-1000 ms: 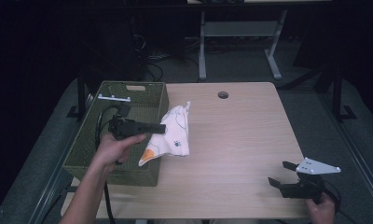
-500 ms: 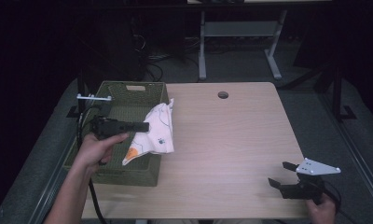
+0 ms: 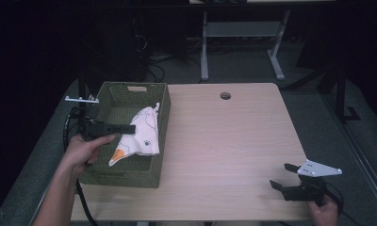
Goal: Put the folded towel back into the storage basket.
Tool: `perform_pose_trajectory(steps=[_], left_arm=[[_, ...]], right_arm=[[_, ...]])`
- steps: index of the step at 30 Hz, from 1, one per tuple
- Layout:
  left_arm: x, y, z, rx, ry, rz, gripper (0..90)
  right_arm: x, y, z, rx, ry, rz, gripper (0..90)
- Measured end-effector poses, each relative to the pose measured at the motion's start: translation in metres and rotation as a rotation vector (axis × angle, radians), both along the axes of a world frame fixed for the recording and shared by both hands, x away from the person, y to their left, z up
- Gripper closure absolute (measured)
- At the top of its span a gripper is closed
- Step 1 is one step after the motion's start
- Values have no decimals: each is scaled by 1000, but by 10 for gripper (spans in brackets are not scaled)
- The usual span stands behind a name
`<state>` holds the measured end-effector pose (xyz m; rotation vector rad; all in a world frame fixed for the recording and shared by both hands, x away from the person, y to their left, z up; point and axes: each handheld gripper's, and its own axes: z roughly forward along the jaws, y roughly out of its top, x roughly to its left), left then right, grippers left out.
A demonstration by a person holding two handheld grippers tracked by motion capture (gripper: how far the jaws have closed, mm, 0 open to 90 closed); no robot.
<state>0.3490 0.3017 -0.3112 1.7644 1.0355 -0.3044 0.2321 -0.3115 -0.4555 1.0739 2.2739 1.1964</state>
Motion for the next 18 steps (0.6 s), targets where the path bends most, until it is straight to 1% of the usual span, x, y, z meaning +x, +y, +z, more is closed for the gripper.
perform_pose_trajectory(steps=[3,4,7,8,10,12,13,14,15,17,18], left_arm=[[2,3,-2,3,-3,-1,821],[2,5,-3,14,-7,-3,821],[5,10,-7,23,-11,-10,821],[7,14,-9,33,-7,-6,821],[10,18,-12,43,-2,4,818],[15,24,-15,69,-1,8,816],[15,24,-15,69,-1,8,816],[19,28,-18,86,2,18,816],[19,28,-18,86,2,18,816],[23,31,-21,107,7,16,816],[26,32,-23,142,2,5,816]], right_arm=[[0,0,0,-1,1,2,137],[0,0,0,-2,1,3,137],[0,0,0,0,2,-1,137],[1,-1,0,-2,-2,0,137],[1,-1,-1,3,6,-6,137],[2,1,-1,-3,11,-1,137],[2,3,-2,-14,9,7,137],[2,4,-2,-23,12,9,137],[2,4,-2,-23,12,9,137],[2,7,-3,-32,19,14,137],[1,7,-2,-37,16,14,137]])
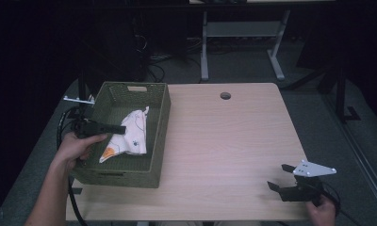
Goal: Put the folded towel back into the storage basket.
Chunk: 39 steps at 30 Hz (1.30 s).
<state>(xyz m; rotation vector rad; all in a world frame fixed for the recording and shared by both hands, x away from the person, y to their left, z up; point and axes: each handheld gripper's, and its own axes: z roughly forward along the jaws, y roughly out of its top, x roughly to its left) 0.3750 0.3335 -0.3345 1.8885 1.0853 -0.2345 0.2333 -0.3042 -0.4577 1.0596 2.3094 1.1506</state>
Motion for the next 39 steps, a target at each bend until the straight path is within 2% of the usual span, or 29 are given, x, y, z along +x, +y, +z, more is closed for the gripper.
perform_pose_trajectory(steps=[1,2,3,4,6,8,9,10,11,12,13,14,15,16,21,24,26,27,30,31,32,33,34,36,39], left_arm=[[0,0,0,0,0,0,813],[3,-1,-1,38,-16,-9,804],[3,-1,-1,38,-16,-9,800],[6,-2,-3,63,-21,-19,801],[9,-3,-4,64,-17,-18,805],[14,-4,-9,82,-22,-51,816],[14,-4,-9,82,-22,-51,818],[17,-5,-12,110,-23,-66,818],[19,-6,-15,161,-24,-73,818],[23,-9,-20,262,-21,-71,782],[23,-9,-20,262,-21,-71,710],[25,-11,-23,323,-10,-51,710],[26,-11,-24,335,-3,-47,638],[25,-12,-26,343,-1,-41,609],[23,-15,-27,378,7,-32,593],[23,-18,-30,395,27,-42,637],[25,-23,-36,438,59,-46,666],[25,-23,-36,438,59,-46,666],[32,-30,-50,527,97,-22,644],[32,-30,-50,527,97,-22,642],[36,-31,-57,600,125,-22,644],[39,-32,-61,616,142,-19,655],[39,-32,-61,616,142,-19,672],[44,-32,-71,654,184,-16,679],[46,-32,-75,675,196,-29,731]], right_arm=[[0,0,0,0,0,0,137],[-1,-1,1,-1,-6,-3,137],[-1,-1,1,-1,-6,-3,137],[-2,-2,1,-1,-9,-12,137],[-2,-2,1,0,-11,-16,137],[-4,-4,0,10,-5,-29,137],[-4,-4,0,10,-5,-29,137],[-4,-4,0,7,-5,-30,137],[-3,-4,-1,9,-3,-32,137],[-3,-4,-1,7,-1,-30,137],[-3,-4,-1,7,-1,-30,137],[-2,-3,-1,7,1,-31,137],[0,-2,-2,4,2,-24,137],[0,0,-2,2,3,-22,137],[1,3,-2,-13,14,-9,137],[1,2,-1,-9,5,-6,137],[1,2,0,-4,-4,-3,137],[1,2,0,-4,-4,-3,137],[2,3,1,-9,-2,1,137],[2,3,1,-9,-2,1,137],[3,3,0,-14,-5,3,137],[3,4,0,-14,-6,3,137],[3,4,0,-14,-6,3,137],[3,4,0,-14,-3,5,137],[3,3,0,-15,-3,4,137]])
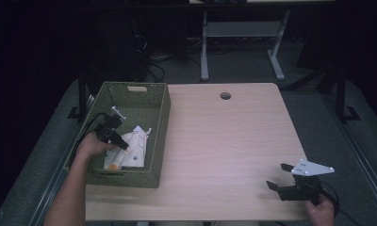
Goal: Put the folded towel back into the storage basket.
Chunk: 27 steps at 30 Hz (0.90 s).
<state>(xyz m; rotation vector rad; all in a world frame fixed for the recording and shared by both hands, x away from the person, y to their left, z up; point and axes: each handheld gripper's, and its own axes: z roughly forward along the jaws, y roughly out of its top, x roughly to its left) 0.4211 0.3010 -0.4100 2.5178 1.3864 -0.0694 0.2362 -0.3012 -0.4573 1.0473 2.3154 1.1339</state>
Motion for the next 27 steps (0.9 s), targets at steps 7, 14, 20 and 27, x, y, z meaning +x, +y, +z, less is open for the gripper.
perform_pose_trajectory(steps=[7,14,20,27], left_arm=[[4,-3,2,53,-46,-38,883],[2,-3,13,41,-111,-30,760],[-1,1,21,-2,-113,-25,876],[6,-10,3,63,-50,-36,900]], right_arm=[[0,-1,0,3,-1,-2,137],[1,-2,0,3,3,-1,137],[1,-1,0,7,3,0,137],[2,-1,0,8,2,-2,137]])
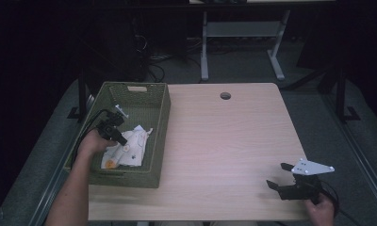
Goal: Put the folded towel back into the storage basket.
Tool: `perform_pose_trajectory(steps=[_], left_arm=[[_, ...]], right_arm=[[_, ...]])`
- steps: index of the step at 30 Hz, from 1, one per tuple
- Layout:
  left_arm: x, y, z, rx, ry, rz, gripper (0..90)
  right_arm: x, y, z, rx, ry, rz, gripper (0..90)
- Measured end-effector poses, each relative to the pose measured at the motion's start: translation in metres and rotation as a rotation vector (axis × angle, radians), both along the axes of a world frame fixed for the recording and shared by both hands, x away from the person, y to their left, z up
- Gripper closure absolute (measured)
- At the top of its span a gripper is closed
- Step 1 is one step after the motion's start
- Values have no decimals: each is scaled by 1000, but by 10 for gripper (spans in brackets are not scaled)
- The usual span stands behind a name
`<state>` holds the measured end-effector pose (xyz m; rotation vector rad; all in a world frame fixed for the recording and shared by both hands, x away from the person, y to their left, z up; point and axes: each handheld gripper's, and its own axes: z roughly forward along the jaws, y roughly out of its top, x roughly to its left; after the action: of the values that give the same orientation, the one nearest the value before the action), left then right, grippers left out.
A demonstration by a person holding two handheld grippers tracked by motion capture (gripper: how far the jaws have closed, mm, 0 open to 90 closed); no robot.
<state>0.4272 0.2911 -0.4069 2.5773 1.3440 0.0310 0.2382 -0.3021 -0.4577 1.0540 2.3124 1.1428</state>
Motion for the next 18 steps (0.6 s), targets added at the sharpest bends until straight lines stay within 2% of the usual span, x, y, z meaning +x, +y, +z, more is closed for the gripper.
perform_pose_trajectory(steps=[3,4,7,8,9,10,13,15,16,17,18], left_arm=[[2,-1,-5,17,7,-2,900],[3,-2,-8,24,22,6,900],[3,-1,-7,20,16,7,884],[1,1,-1,2,-4,13,876],[1,1,-1,2,-4,13,871],[-2,3,6,-35,-26,25,864],[-6,5,13,-56,-47,30,833],[-14,7,23,-93,-68,10,815],[-16,8,26,-116,-83,15,806],[-16,8,26,-116,-83,15,800],[-19,9,29,-144,-95,25,800]], right_arm=[[-1,0,0,1,5,1,137],[-1,-1,0,0,4,4,137],[-1,-2,0,0,-3,3,137],[-2,-3,0,8,1,-2,137],[-2,-3,0,8,1,-2,137],[-2,-2,0,10,2,-4,137],[-2,-2,0,8,0,1,137],[-1,-2,0,9,-1,4,137],[-1,-1,1,12,3,1,137],[-1,-1,1,12,3,1,137],[-1,-2,0,11,-1,2,137]])
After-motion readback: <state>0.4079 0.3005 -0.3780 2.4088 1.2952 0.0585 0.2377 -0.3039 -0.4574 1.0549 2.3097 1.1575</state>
